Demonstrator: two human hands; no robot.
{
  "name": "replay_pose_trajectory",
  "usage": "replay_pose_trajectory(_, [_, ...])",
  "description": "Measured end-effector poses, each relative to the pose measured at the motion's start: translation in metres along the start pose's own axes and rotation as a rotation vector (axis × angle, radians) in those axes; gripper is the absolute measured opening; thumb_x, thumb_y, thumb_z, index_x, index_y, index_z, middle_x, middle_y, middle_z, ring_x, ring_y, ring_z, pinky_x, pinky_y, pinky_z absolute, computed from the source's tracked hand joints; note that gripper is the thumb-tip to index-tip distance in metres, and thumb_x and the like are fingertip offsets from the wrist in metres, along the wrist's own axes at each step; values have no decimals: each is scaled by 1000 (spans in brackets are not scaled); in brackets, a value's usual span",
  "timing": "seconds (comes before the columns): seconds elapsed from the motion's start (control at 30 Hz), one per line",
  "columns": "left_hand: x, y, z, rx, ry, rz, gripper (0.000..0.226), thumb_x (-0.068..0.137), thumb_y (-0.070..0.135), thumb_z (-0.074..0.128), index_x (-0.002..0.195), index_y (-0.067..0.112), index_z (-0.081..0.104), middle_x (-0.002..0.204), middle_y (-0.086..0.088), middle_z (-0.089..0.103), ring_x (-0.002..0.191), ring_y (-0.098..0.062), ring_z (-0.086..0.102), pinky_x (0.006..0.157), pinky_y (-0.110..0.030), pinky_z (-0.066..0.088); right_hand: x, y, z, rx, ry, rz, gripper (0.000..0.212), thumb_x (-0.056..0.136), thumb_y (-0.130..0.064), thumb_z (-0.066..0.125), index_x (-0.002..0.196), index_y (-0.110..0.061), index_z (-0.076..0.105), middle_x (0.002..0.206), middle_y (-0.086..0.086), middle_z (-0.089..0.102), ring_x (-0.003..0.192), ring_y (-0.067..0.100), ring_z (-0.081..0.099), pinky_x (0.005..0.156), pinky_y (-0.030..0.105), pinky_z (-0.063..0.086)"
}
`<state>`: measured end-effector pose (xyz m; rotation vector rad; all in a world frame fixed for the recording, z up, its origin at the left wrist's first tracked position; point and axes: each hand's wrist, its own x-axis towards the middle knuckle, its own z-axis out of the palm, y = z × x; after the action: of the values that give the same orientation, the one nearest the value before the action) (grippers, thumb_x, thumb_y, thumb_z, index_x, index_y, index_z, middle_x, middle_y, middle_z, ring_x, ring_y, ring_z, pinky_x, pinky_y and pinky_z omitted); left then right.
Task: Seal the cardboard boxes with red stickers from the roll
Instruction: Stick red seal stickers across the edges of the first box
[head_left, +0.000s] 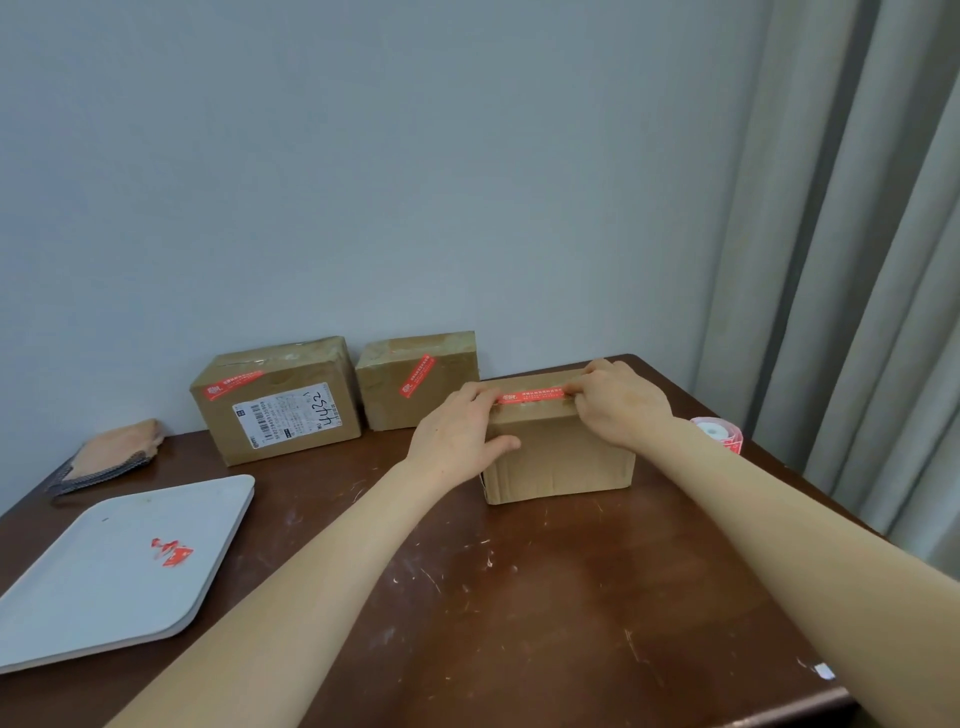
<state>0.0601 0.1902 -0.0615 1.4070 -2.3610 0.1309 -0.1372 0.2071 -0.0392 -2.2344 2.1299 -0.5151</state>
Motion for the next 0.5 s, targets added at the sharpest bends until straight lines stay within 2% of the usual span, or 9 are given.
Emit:
replay_pose_trajectory(0.17, [4,4,0,-2,-29,-21,66,88,52,52,143,20,36,145,2,35,130,-16,38,94,-35,47,-3,-4,2,-45,11,-31,43,99,-27,32,140,-23,43,136,8,42,127,27,36,99,41,40])
replay_pose_trajectory(0.4, [12,4,0,14,-76,-23,65,87,50,55,143,21,37,144,0,37,129,-18,40,98,-35,44,1,-5,4,-109,-3,-19,42,99,-29,27,132,-24,54,131,8,44,121,27,40,96,41,41])
replay_pose_trajectory(0.5, [14,5,-2,-13,-88,-29,64,89,53,50,143,21,37,144,0,37,130,-18,39,100,-35,41,2,-5,4,-103,-1,-13,44,99,-31,27,131,-25,55,131,9,45,122,28,40,97,42,41])
